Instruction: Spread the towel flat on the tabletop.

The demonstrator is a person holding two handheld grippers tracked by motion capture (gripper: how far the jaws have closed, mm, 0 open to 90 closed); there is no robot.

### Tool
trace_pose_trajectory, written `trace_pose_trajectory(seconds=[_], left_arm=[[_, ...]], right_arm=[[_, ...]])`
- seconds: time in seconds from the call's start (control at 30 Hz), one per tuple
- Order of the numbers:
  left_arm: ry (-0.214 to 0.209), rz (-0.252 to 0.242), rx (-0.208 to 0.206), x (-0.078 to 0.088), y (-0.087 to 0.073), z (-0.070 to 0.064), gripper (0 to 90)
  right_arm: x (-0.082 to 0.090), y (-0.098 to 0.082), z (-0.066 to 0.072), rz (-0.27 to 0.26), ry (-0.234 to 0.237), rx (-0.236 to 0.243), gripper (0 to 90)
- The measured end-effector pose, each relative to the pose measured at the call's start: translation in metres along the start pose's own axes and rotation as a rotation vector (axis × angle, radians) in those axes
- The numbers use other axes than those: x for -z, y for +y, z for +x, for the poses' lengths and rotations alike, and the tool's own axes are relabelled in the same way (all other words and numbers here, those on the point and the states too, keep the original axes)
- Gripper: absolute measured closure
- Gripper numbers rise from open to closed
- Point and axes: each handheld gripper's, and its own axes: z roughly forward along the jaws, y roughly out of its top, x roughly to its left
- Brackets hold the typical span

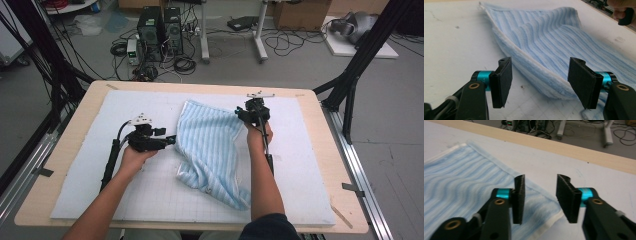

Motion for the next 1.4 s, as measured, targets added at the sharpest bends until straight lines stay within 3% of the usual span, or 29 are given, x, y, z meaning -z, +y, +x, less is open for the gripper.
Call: trace_pose_trajectory(seconds=[0.2, 0.27, 0.37, 0.47, 0.6, 0.67, 0.87, 0.93, 1.0, 1.17, 1.27, 1.3, 1.4], left_arm=[[-0.018, 0.011, -0.008, -0.006, -0.002, -0.009, 36.7], [-0.027, -0.007, 0.006, -0.007, -0.007, -0.013, 36.9], [-0.034, 0.016, 0.009, -0.01, -0.014, -0.018, 37.5], [-0.033, 0.056, -0.02, -0.013, -0.016, -0.024, 37.5], [-0.02, 0.064, -0.023, -0.019, -0.017, -0.03, 41.8], [-0.02, 0.088, -0.024, -0.023, -0.019, -0.03, 45.2], [0.01, 0.11, -0.059, -0.028, -0.021, -0.033, 78.5], [0.018, 0.108, -0.065, -0.028, -0.02, -0.033, 84.1], [0.019, 0.106, -0.068, -0.027, -0.02, -0.033, 85.2], [0.014, 0.104, -0.082, -0.026, -0.02, -0.033, 85.7], [-0.007, 0.075, -0.088, -0.023, -0.019, -0.033, 86.4], [-0.023, 0.061, -0.1, -0.021, -0.018, -0.032, 86.7], [-0.045, 0.018, -0.102, -0.016, -0.017, -0.033, 86.7]], right_arm=[[0.03, -0.012, -0.002, -0.031, 0.056, 0.018, 44.4], [0.042, -0.017, -0.003, -0.041, 0.078, 0.021, 42.4], [0.063, -0.027, -0.003, -0.078, 0.097, 0.029, 43.9], [0.082, -0.04, -0.003, -0.111, 0.118, 0.033, 45.7], [0.096, -0.056, 0.005, -0.103, 0.153, 0.078, 46.3], [0.098, -0.064, 0.013, -0.078, 0.18, 0.112, 46.4], [0.098, -0.086, 0.039, -0.02, 0.233, 0.2, 47.6], [0.096, -0.092, 0.045, -0.006, 0.254, 0.212, 47.8], [0.093, -0.096, 0.05, 0.01, 0.262, 0.223, 47.8], [0.094, -0.1, 0.054, -0.003, 0.273, 0.2, 47.8], [0.096, -0.101, 0.054, 0.006, 0.293, 0.189, 47.8], [0.096, -0.102, 0.054, 0.016, 0.313, 0.185, 46.5], [0.09, -0.104, 0.061, 0.053, 0.44, 0.208, 37.9]])
